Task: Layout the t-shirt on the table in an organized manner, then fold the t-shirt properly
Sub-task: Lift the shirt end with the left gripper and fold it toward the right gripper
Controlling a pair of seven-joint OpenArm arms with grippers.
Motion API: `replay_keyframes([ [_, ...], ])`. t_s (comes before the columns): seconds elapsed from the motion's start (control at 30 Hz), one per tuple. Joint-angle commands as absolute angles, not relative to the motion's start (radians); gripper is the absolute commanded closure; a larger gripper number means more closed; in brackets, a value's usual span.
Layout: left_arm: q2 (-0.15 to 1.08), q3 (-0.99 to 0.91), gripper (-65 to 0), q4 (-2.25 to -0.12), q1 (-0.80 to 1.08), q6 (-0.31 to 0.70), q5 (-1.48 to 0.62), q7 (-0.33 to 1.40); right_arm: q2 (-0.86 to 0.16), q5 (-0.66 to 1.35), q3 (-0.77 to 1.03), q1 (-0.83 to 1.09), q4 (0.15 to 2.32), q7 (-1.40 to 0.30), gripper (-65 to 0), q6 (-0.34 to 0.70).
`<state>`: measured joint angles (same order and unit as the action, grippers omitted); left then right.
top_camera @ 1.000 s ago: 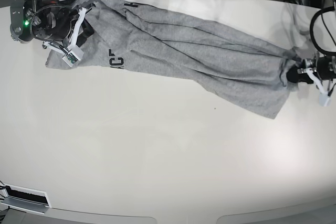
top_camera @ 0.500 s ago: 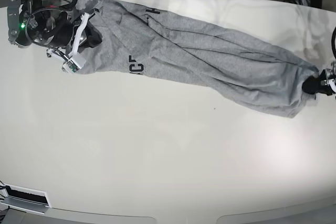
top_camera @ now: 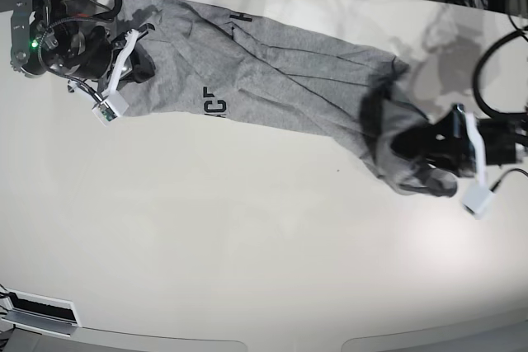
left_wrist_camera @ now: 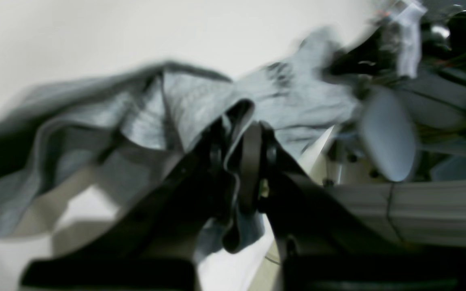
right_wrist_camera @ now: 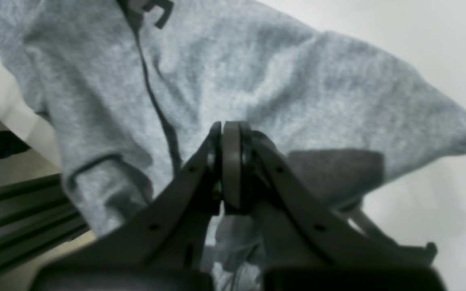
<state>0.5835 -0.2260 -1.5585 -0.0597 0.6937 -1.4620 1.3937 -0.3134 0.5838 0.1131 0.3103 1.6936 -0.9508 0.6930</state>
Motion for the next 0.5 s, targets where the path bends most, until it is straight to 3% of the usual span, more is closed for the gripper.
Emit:
replay_keyframes([
  [0.0,0.587,-0.231,0.0,-1.591,-0.054,0.698,-1.484,1.385,-0.315,0.602,0.118,0.302,1.711,-0.932,0.0,0.698],
  [0.2,0.458,-0.157,0.0,-1.601,-0.020,0.698,-1.484,1.382,-0.299,0.602,0.118,0.302,1.711,-0.932,0.0,0.698],
  [0.47,0.373,-0.022,0.0,-1.601,-0.020,0.698,-1.372,1.278,-0.294,0.603,0.118,0.300,1.711,-0.936,0.0,0.698],
])
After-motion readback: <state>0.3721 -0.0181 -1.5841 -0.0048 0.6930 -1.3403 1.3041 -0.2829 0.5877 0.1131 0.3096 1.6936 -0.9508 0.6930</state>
